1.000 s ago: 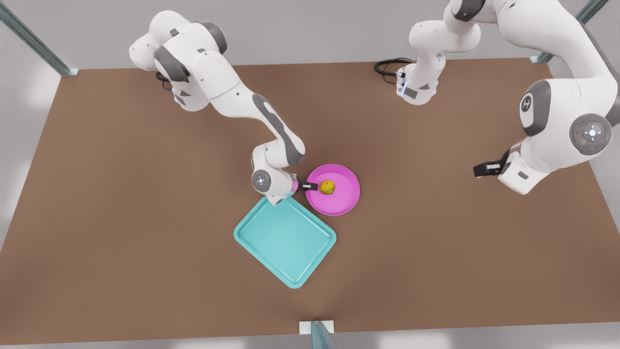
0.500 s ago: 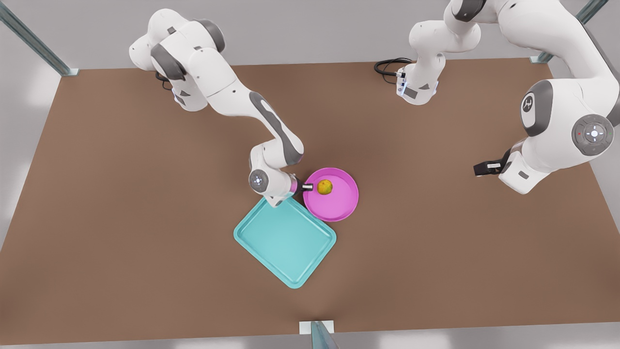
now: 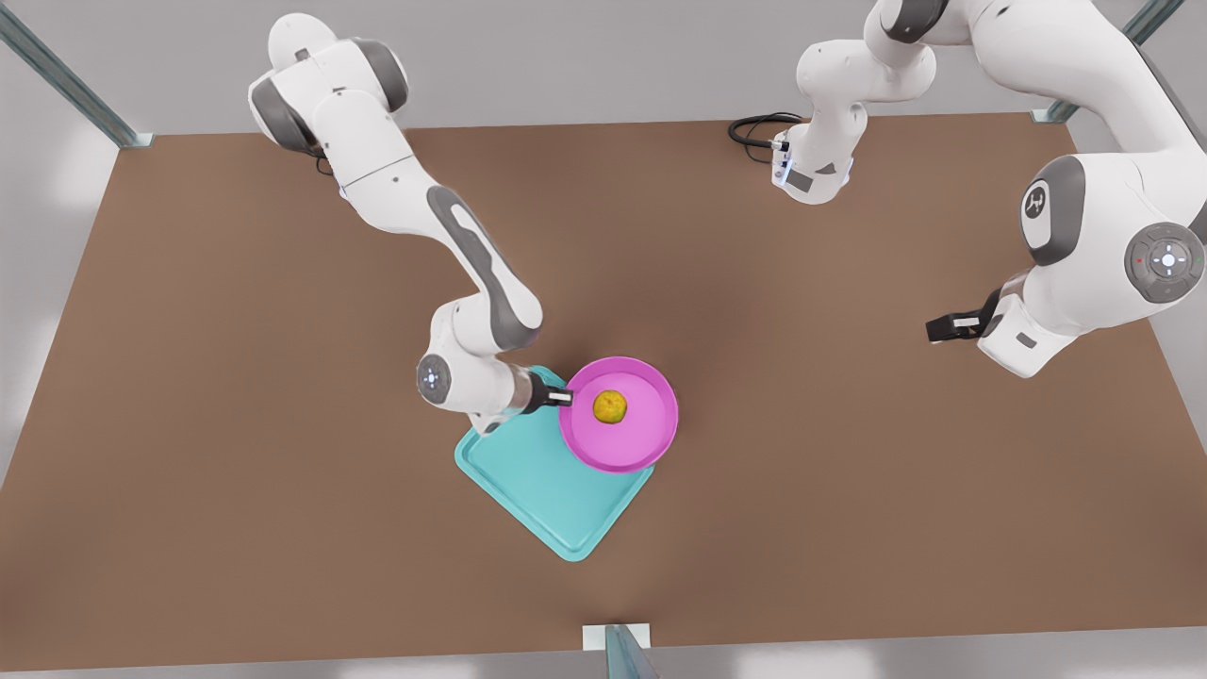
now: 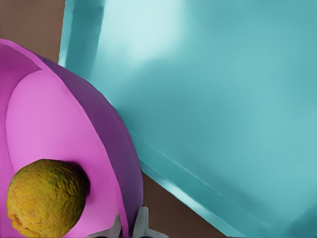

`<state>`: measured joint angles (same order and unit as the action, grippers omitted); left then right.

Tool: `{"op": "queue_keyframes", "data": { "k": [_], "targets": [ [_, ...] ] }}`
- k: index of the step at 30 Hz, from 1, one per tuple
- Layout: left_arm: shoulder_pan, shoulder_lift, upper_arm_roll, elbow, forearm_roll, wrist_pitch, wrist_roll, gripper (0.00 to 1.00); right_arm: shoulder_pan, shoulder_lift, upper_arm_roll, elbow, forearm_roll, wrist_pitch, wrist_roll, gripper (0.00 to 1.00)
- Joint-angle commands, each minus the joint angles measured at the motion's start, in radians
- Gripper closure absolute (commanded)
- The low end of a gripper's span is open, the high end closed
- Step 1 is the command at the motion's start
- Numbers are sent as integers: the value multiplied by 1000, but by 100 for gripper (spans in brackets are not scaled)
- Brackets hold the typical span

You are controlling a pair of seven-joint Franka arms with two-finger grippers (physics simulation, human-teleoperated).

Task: Place the orange on the plate with the left arm and the plate on the tray with the right arm

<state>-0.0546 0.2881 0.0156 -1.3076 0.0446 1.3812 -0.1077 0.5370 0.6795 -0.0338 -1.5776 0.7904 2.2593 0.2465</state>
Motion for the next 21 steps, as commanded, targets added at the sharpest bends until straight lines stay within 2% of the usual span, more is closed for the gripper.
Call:
{"op": "queue_keyframes", "data": {
  "k": [1, 11, 12, 15, 17, 19, 20, 21],
  "targets": [
    [1, -1, 1, 1, -2, 1, 6, 0, -48, 0, 0, 2, -2, -7, -27, 79],
    [10, -1, 32, 1, -2, -2, 135, 0, -161, 43, -3, -4, -14, -4, -110, 79],
    [9, -1, 32, 1, -3, -2, 135, 0, -161, 45, -1, -2, -7, -1, -102, 0],
    [10, -1, 40, -6, -40, -7, 135, 0, -158, 37, 26, 1, -2, -12, -93, 0],
    [10, 0, 41, -4, -38, -36, 135, 0, -155, 2, 81, -7, 0, -46, -87, 0],
    [10, 3, 43, -4, -37, -44, 137, 0, -153, -49, 80, -18, -2, -174, -41, 0],
    [10, 5, 43, -1, -37, -42, 137, 0, -172, -83, 71, -18, -19, -314, -32, 0],
    [10, 5, 43, -1, -37, -42, 137, 0, -251, -103, 46, 2, -239, -513, -35, 0]
  ]
}}
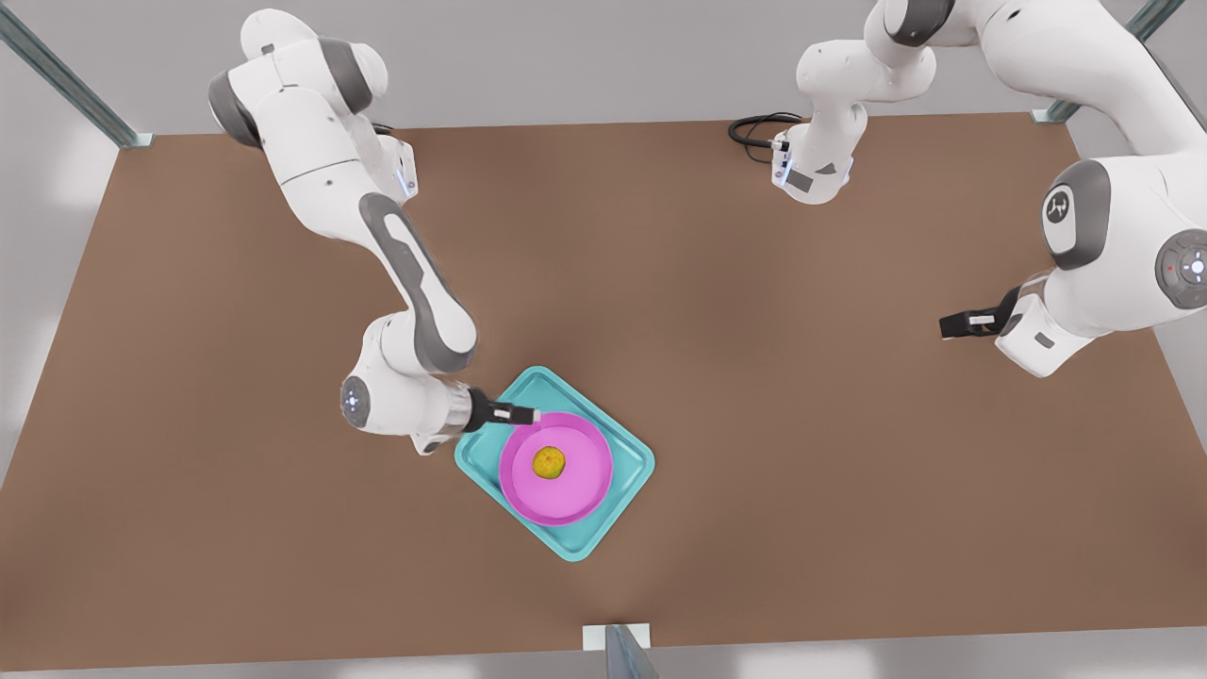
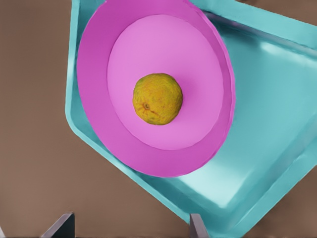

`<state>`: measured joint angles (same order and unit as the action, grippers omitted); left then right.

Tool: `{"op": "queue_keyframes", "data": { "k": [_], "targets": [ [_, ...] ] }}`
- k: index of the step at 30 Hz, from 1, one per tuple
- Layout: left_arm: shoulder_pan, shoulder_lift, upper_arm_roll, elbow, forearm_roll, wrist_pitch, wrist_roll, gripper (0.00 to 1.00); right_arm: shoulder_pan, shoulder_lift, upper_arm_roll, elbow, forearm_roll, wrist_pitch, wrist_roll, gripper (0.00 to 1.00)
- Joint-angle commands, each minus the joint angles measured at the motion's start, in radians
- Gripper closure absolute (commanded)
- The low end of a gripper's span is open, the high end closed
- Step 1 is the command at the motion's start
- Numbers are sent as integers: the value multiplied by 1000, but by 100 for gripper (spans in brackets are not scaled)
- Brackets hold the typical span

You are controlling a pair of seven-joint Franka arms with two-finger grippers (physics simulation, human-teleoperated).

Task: Place the orange on the plate with the left arm and the plate on the tray with the right arm

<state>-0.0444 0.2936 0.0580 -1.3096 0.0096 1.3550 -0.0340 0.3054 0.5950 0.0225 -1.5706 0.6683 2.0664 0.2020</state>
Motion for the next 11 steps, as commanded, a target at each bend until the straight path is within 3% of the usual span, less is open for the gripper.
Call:
{"op": "queue_keyframes", "data": {
  "k": [1, 2, 3, 5, 8, 11],
  "targets": [
    [0, -1, 0, 1, -2, -16, 63, 0, -91, -23, -10, 53, -424, -486, -1, 0],
    [0, -1, 0, 1, -2, -16, 63, 0, -100, -44, -10, 115, -821, -528, -82, 0],
    [0, -1, 0, 1, -2, -16, 63, 0, -117, -128, -33, 170, -971, -558, -202, 0],
    [0, -1, 0, 0, -2, -17, 65, 0, -115, -256, -64, 325, -957, -738, -305, 0],
    [0, -1, 0, 0, 3, -27, 63, 0, -117, -452, -58, 287, -894, -796, -299, 0],
    [0, 12, 16, 3, 9, -93, 63, 0, -117, -475, -58, 265, -894, -796, -300, 0]
  ]
}}
